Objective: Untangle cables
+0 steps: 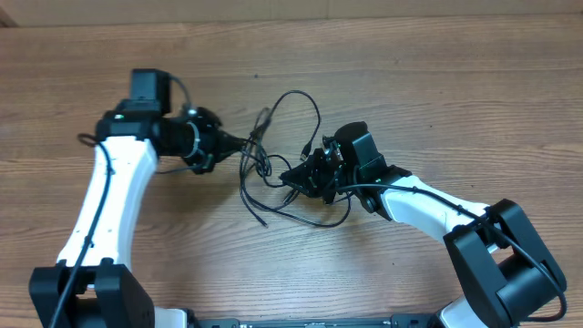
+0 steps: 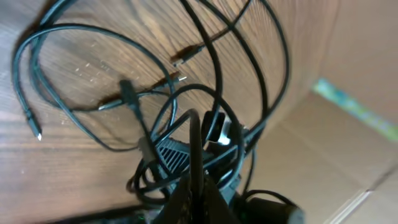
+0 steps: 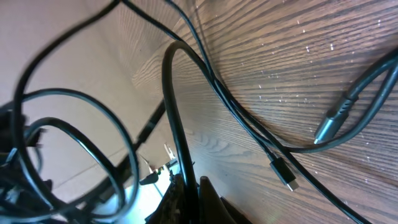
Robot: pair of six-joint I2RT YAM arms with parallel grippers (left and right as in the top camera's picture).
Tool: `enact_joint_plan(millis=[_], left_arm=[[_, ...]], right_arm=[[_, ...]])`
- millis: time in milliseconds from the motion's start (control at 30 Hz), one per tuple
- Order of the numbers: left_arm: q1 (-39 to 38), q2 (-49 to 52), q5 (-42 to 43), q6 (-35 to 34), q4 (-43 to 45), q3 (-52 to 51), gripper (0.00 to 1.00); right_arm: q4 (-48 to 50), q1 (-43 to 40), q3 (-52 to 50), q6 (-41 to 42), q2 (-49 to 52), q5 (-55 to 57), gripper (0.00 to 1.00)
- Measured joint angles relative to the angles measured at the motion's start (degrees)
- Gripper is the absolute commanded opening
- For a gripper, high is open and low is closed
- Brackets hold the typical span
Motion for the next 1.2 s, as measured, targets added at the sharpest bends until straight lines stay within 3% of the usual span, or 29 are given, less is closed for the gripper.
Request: enact_joint_plan(millis=[400,467,633,767,933,1133,1200], left_arm=[[10.58,-0.02,3.61,-1.49,-9.90,0.11,0.04],[10.62,-0.02,4.72,-1.51,-9.99,0.11,0.04],[10.62,-0.02,6.82,-1.40,-10.03,0.15,0.04],[10.62,-0.13,7.43,1.99,-10.16,0.17,0.04],[10.62,-0.24,7.08,7.26,-13.05,0.28,0.04],[10.14,-0.24,3.89,8.87,-15.87,0.28,0.04],[9.77,-0.24,3.56,8.44,-15.96,0.28,0.04]], right_arm=[[0.02,0.00,0.00,-0.50,0.00,-0.02,0.04],[-0.02,0.02,0.00,-0.63,0.00,-0.02,0.14],[-0.28,0.02,0.00,-3.02,0.00,0.46,0.64],[1.16,-0.02,0.00,-9.51,0.00,0.33,0.87],[8.92,-1.22,-0.15,-16.57,0.04,-2.36,0.91],[33.64,-2.19,-0.24,-22.75,0.22,-10.73,0.93],[36.72,-1.79,-0.20,-23.98,0.22,-12.20,0.93]])
